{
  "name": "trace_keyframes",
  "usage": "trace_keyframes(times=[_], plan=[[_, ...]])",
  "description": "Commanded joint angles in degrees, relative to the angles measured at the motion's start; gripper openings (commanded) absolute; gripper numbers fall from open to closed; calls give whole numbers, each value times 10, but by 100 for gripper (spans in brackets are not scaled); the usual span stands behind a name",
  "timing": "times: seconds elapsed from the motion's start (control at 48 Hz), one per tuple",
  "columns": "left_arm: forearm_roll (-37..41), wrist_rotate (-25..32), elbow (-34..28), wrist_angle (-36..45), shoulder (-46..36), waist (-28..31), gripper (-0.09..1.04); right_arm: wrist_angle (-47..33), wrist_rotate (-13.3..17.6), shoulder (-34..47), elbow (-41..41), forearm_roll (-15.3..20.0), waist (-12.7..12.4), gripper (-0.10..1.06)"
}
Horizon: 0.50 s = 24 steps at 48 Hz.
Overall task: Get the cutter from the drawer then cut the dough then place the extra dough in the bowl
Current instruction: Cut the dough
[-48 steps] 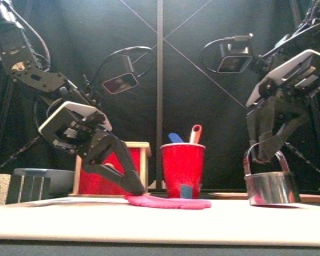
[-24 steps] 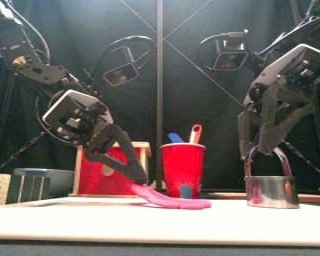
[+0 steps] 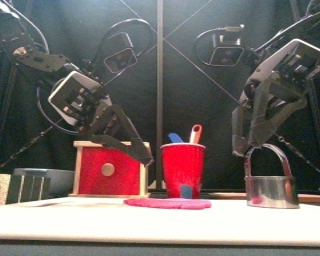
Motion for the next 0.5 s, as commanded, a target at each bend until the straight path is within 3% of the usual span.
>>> trace_keyframes(times=[0.021, 0.229, 0.5], plan=[[-18, 0, -12, 0, -9, 7, 76, -7, -1, -7, -12, 0, -2, 84], [-31, 0, -51, 41, 7, 30, 95, -12, -1, -6, -12, -3, -4, 84], [-21, 0, -122, 179, 50, 60, 95, -18, -1, -3, -11, 0, -4, 84]])
